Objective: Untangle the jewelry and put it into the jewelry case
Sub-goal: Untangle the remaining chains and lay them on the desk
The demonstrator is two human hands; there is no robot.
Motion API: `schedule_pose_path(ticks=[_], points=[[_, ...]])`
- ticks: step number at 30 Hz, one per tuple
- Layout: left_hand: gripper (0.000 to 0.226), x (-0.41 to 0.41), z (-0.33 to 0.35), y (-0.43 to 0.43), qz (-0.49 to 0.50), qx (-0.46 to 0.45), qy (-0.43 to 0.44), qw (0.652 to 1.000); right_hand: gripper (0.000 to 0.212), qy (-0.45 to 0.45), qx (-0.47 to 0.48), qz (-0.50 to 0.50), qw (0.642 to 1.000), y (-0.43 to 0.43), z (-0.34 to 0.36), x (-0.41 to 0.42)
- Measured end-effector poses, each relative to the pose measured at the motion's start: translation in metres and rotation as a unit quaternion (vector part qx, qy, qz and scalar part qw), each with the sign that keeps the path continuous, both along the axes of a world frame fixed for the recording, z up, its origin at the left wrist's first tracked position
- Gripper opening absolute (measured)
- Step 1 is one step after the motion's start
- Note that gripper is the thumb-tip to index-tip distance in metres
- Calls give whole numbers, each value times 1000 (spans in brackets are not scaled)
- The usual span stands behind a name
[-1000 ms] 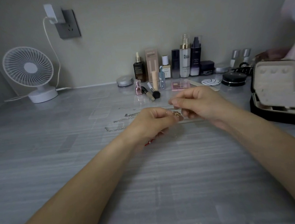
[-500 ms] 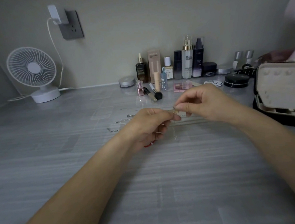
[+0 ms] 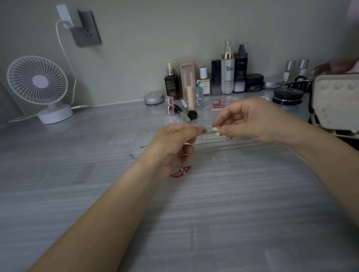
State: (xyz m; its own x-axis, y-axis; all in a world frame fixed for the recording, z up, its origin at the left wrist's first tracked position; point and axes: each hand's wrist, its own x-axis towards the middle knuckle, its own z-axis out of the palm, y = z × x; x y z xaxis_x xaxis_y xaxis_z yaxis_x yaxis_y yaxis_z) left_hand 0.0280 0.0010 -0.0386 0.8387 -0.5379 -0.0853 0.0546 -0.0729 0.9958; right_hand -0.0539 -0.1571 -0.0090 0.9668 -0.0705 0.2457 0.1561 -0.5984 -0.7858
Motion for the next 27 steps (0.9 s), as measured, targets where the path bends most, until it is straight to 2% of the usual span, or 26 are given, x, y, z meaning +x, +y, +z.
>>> schedule_pose_path(ticks=[6, 15, 20, 27], points=[[13, 1, 1, 1, 7, -6, 16, 1000, 18, -8, 10, -19, 1000, -2, 0, 1], [6, 3, -1, 2, 4, -19, 17, 1000, 19, -1, 56, -34, 998, -7, 7, -4], [14, 0, -1, 1, -41, -12, 10, 999, 17, 37, -29, -37, 998, -8, 4, -2], [20, -5, -12, -5, -62, 68, -57, 994, 15, 175, -113, 10, 978, -6, -7, 0]])
